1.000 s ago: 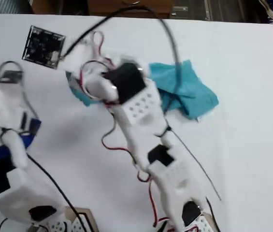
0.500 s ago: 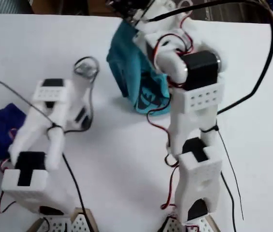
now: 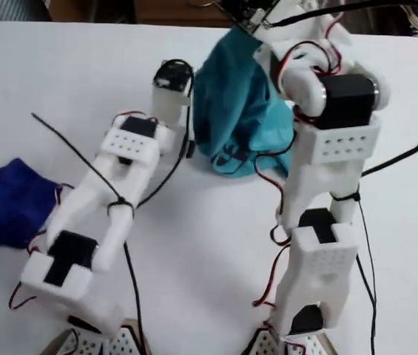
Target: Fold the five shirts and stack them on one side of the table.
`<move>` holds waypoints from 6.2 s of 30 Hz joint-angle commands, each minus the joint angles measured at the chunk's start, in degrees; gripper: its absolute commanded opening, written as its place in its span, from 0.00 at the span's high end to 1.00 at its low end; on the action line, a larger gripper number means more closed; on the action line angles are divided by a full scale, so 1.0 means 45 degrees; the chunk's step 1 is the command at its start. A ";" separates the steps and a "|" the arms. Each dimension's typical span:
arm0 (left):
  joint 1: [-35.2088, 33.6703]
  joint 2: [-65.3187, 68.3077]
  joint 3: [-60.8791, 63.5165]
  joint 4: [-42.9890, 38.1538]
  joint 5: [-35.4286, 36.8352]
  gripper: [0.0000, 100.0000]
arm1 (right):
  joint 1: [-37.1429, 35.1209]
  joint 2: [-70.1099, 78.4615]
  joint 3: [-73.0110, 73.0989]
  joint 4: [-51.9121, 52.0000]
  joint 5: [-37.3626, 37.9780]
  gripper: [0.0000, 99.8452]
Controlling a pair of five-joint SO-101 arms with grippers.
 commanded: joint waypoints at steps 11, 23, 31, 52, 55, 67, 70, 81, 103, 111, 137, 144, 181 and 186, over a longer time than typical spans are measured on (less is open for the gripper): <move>0.0313 0.0996 -0.1260 -0.0606 0.3790 0.63 | 0.0791 -0.0830 -0.0469 0.0068 0.0078 0.98; 0.1035 0.2168 -0.2471 -0.1133 0.3770 0.73 | 0.1162 -0.0908 -0.0469 0.0068 0.0078 0.98; 0.0547 0.3829 -0.3937 -0.0977 0.3145 0.89 | 0.2042 -0.0908 -0.0469 0.0088 0.0078 0.98; -0.2852 0.3790 -1.6068 0.7814 0.0996 0.98 | -0.1299 -0.0889 0.0000 0.0283 -0.1485 0.98; -0.3263 0.3790 -1.8803 0.9143 0.0391 0.98 | -0.1534 -0.0889 -0.0469 -0.0107 -0.1485 0.98; -0.1641 0.3321 -2.3453 1.1390 -0.1602 0.98 | 0.0186 -0.1299 -0.2051 0.0615 -0.1465 0.98; -0.0664 0.3223 -2.2789 1.1370 -0.1700 0.98 | 0.1905 -0.1280 -0.2051 0.0654 -0.1465 0.98; 0.2989 0.3321 -1.7866 1.1175 -0.3653 0.98 | 0.6984 -0.1260 -0.0664 0.0674 -0.1446 0.98; 0.1719 0.3204 -1.1673 0.8498 -0.3849 0.86 | 0.6574 -0.1748 0.8596 0.0654 0.1543 0.78; -0.2247 0.3282 -1.3880 0.9573 -0.3751 0.86 | 0.2510 -0.3526 0.9534 0.0654 -0.0508 0.78; -0.9221 0.3321 -1.3822 1.0335 -0.3810 0.86 | -0.3878 0.0537 1.5433 -0.3331 0.0078 0.78; -0.9221 0.3321 -1.3822 1.0335 -0.3810 0.86 | -0.3253 0.1944 1.4418 -0.3311 0.0098 0.98; -0.9221 0.3341 -1.3822 1.0647 -0.3829 0.86 | -0.3604 0.3722 1.0413 -0.1026 0.0332 0.73; -0.9221 0.3341 -1.3822 1.0842 -0.3829 0.86 | -0.3272 0.4464 1.0295 -0.1514 0.0332 0.73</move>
